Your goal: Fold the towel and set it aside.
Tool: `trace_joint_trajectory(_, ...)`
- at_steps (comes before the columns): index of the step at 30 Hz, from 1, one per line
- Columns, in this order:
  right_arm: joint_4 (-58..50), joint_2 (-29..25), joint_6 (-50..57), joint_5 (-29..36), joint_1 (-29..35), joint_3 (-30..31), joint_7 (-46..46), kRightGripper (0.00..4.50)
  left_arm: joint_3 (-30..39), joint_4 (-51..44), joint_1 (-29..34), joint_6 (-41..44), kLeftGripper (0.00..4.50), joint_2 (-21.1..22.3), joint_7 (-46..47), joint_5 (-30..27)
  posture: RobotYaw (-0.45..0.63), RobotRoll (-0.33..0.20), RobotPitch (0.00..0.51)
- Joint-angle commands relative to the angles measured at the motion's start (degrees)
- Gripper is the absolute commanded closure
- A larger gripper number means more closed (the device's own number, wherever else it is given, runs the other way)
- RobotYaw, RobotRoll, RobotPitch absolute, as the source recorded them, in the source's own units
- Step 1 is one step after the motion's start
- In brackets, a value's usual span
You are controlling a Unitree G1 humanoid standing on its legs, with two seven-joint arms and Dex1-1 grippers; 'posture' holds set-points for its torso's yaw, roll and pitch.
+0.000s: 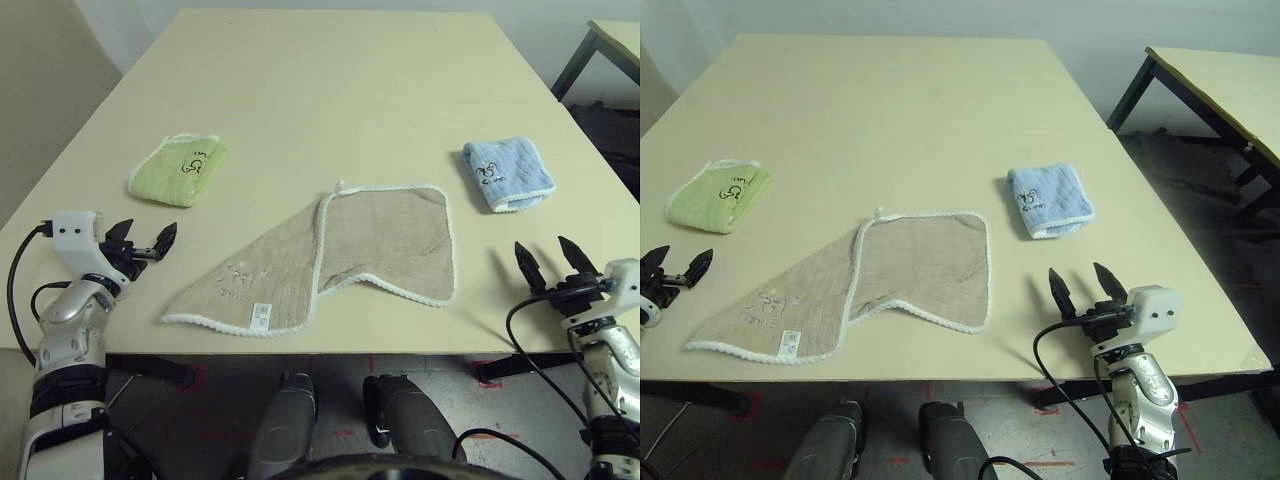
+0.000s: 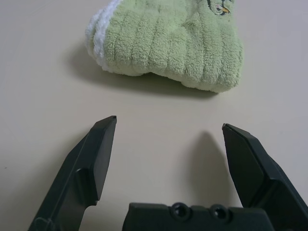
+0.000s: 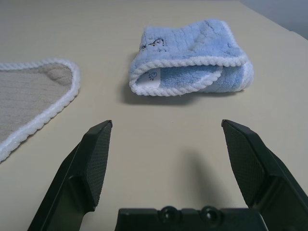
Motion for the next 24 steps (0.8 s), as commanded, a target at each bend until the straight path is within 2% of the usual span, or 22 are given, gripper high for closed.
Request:
trace_joint_trajectory(1, 0.6, 0.37, 0.35, 0.48, 0.35, 0.06, -0.05, 0.04, -0.56, 0.94, -0.07, -0.14, 0.0, -0.04, -0.06, 0.73, 0.06, 0.0, 0.131)
trace_joint_trajectory(13, -0.27, 0.02, 0.99, 0.76, 0.38, 0.42, 0.84, 0.04, 0.11, 1.06, 0.0, -0.2, 0.0, 0.66, -0.52, 0.38, 0.06, 0.0, 0.127)
trace_joint_trajectory(17, -4.4, -1.14, 3.05, 1.84, 1.92, 1.39, 4.14, 0.04, 1.32, -1.7, 0.49, 0.35, 0.0, 1.2, -6.44, -3.72, 0.06, 0.0, 0.124)
trace_joint_trajectory(24, -12.16, -2.05, 6.99, 2.13, 2.26, 3.13, 4.99, 0.04, 0.3, -10.88, 2.8, 5.39, 0.0, 2.52, -23.41, -12.38, 0.06, 0.0, 0.123)
